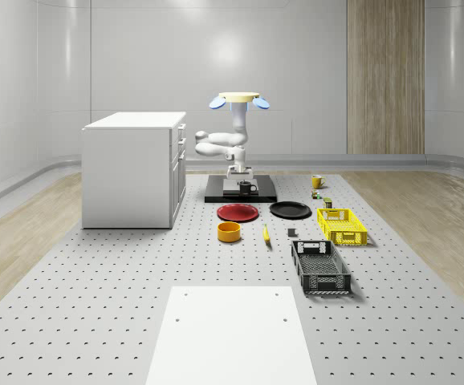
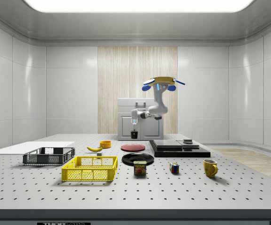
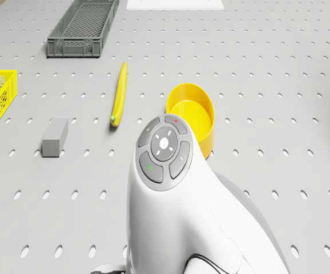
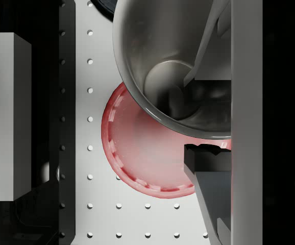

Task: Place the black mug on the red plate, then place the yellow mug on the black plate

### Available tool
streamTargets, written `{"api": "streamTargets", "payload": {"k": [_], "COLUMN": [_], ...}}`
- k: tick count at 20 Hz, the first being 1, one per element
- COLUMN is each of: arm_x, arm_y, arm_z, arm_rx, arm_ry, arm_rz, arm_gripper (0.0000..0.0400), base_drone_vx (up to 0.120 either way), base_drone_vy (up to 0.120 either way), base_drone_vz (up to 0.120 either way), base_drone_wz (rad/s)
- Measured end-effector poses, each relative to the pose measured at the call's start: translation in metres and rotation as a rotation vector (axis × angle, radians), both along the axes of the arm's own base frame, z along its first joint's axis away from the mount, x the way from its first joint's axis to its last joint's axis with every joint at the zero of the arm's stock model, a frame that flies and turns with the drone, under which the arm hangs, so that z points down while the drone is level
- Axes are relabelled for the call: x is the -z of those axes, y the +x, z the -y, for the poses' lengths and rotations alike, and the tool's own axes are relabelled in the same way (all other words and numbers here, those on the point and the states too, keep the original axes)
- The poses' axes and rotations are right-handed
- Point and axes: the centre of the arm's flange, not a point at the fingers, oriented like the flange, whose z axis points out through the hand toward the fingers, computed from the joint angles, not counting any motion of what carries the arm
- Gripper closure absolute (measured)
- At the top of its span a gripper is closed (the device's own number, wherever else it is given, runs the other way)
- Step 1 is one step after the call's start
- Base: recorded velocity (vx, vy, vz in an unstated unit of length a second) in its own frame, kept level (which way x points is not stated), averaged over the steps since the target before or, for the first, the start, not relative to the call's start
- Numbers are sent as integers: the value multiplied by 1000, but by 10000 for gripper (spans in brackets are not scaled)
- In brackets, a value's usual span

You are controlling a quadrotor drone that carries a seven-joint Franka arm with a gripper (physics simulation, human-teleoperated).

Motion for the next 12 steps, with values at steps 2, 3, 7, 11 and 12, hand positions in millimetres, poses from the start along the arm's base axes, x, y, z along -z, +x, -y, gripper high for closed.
{"api": "streamTargets", "payload": {"k": [2, 3, 7, 11, 12], "arm_x": [0, 0, 0, 0, 0], "arm_y": [0, 0, 0, 0, 0], "arm_z": [0, 0, -6, -21, -25], "arm_rx": [0, 0, 0, 0, 0], "arm_ry": [0, 0, 0, 0, 0], "arm_rz": [0, 0, 0, 0, 0], "arm_gripper": [290, 290, 290, 290, 290], "base_drone_vx": [0, 0, 0, 0, 0], "base_drone_vy": [0, 0, 0, 0, 0], "base_drone_vz": [0, 0, 0, 0, 0], "base_drone_wz": [0, 0, 0, 0, 0]}}
